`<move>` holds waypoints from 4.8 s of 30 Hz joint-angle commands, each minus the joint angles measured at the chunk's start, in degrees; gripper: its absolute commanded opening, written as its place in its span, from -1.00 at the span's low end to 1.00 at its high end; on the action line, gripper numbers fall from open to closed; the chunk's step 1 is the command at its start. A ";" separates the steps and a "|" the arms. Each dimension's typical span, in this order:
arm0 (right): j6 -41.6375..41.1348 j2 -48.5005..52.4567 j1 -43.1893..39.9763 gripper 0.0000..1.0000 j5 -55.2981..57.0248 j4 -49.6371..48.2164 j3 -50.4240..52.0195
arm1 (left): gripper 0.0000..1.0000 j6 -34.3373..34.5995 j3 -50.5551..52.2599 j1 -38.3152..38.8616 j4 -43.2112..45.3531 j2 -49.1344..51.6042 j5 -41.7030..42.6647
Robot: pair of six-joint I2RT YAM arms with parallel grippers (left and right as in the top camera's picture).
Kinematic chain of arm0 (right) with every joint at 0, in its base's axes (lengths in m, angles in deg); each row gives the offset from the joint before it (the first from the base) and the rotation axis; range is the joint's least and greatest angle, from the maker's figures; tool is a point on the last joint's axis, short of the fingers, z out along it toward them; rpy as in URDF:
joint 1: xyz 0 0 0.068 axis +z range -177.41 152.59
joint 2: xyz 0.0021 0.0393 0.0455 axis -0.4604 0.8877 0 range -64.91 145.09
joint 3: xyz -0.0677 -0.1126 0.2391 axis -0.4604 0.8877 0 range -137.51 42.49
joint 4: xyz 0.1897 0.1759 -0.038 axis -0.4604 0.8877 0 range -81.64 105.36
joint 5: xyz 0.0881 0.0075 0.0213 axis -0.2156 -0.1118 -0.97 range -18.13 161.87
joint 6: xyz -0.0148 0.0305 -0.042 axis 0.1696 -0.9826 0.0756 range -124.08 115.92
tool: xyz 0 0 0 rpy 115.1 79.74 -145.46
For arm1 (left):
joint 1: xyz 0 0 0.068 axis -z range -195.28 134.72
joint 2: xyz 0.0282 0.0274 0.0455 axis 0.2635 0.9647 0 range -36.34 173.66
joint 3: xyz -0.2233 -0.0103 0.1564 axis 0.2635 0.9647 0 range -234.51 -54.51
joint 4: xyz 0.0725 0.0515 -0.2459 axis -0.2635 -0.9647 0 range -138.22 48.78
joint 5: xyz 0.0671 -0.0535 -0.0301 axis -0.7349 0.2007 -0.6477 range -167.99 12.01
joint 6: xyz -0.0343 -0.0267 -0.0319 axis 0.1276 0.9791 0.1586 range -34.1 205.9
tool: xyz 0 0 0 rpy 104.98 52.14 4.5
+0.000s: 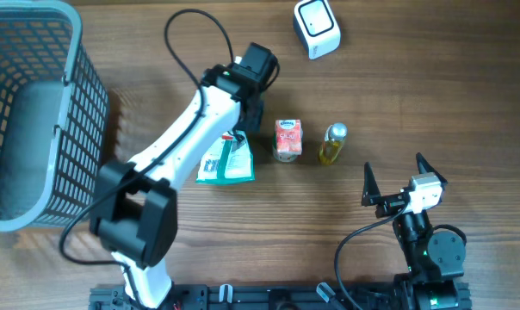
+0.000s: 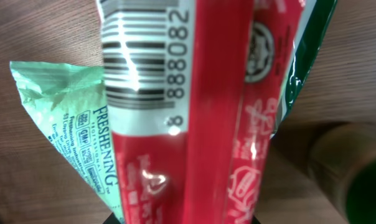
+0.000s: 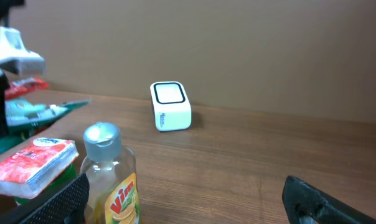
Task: Scan the item barcode
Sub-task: 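Carry the sachet bundle past the scanner and lower it onto the table, then release the sachets and withdraw the left gripper toward the basket, then reach the right gripper toward the yellow Vim bottle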
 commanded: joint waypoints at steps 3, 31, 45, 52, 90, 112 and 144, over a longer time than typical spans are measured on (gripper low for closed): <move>-1.09 0.04 0.17 1.00 -0.81 -0.17 0.04 | -0.90 0.98 -0.63 0.72 0.48 3.98 -5.60; -1.11 0.04 0.17 1.00 -0.81 -0.17 0.04 | 0.24 6.23 6.58 -1.99 4.46 4.81 -7.02; -1.11 0.04 0.17 0.99 -0.81 -0.17 0.04 | -0.27 3.50 6.56 -3.82 4.46 -9.97 3.08; -1.09 0.04 0.17 1.00 -0.81 -0.17 0.04 | -0.92 11.08 7.32 -4.09 3.15 -9.88 7.04; -1.11 0.04 0.17 0.99 -0.81 -0.17 0.04 | -0.64 15.52 22.67 1.92 19.69 -1.27 6.86; -1.09 0.04 0.17 0.99 -0.81 -0.17 0.04 | -0.32 15.30 19.15 0.66 18.40 -12.31 7.28; -1.22 0.04 0.17 1.00 -1.01 -0.22 0.04 | 1.00 15.32 17.18 -23.10 12.76 -28.02 7.28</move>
